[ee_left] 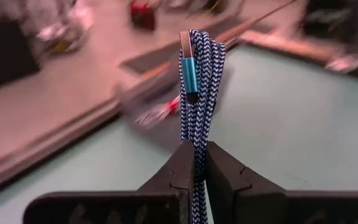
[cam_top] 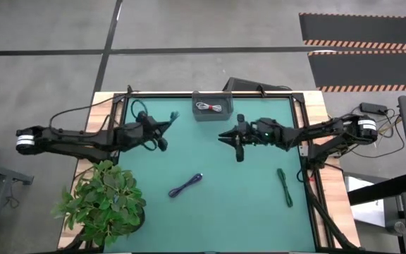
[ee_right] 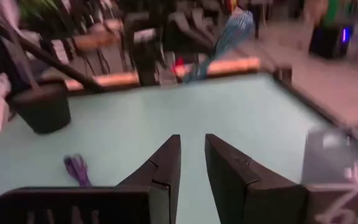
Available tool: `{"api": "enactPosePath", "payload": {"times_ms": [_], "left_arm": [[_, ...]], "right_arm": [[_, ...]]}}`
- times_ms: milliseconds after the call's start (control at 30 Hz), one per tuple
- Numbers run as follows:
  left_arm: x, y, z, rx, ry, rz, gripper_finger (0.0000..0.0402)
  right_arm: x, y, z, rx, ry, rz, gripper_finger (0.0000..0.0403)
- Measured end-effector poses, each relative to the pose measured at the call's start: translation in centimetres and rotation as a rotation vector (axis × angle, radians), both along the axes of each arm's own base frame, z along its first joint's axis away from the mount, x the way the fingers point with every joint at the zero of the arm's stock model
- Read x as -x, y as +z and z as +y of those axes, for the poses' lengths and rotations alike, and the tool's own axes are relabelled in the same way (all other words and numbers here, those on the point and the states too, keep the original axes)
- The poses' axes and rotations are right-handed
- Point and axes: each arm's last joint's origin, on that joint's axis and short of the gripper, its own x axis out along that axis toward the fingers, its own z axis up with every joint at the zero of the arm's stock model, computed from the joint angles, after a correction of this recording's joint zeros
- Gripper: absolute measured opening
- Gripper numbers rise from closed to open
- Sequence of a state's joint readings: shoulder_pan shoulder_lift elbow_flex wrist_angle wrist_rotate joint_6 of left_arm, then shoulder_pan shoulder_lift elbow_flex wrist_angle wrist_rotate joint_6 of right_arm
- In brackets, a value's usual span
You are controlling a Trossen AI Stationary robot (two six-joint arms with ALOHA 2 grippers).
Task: Pick and place USB-C Cables
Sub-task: Put the blue charger cable into the black container
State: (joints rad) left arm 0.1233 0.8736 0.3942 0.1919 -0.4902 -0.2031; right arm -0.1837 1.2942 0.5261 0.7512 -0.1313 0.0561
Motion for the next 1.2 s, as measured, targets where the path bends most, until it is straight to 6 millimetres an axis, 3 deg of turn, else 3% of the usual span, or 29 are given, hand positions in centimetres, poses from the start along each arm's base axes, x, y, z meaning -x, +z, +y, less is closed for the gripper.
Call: {"api": "enactPosePath", "payload": {"times_ms": [167,400,733,1200], "left_arm": [[-0.8,0.6,-1.2,-0.040,-0.157,-0.131,0.0007],[-2.4,-0.1,-2.9,-0.097,-0.288,-0.246,0.0006],[-5.1,-0.8,-3.8,-0.184,-0.338,-0.373,0.0006],[-6.9,-2.3,-3.9,-0.191,-0.351,-0.416,0.0006]], "right_arm": [[0.7,0.2,0.1,0.020,-0.003,-0.128,0.0073],[0.3,-0.6,0.7,0.021,0.032,-0.095,0.0127],[-3.4,-0.8,0.5,0.063,0.039,-0.203,0.0210],[-8.6,1.0,-0.3,0.129,0.042,-0.292,0.0219]]}}
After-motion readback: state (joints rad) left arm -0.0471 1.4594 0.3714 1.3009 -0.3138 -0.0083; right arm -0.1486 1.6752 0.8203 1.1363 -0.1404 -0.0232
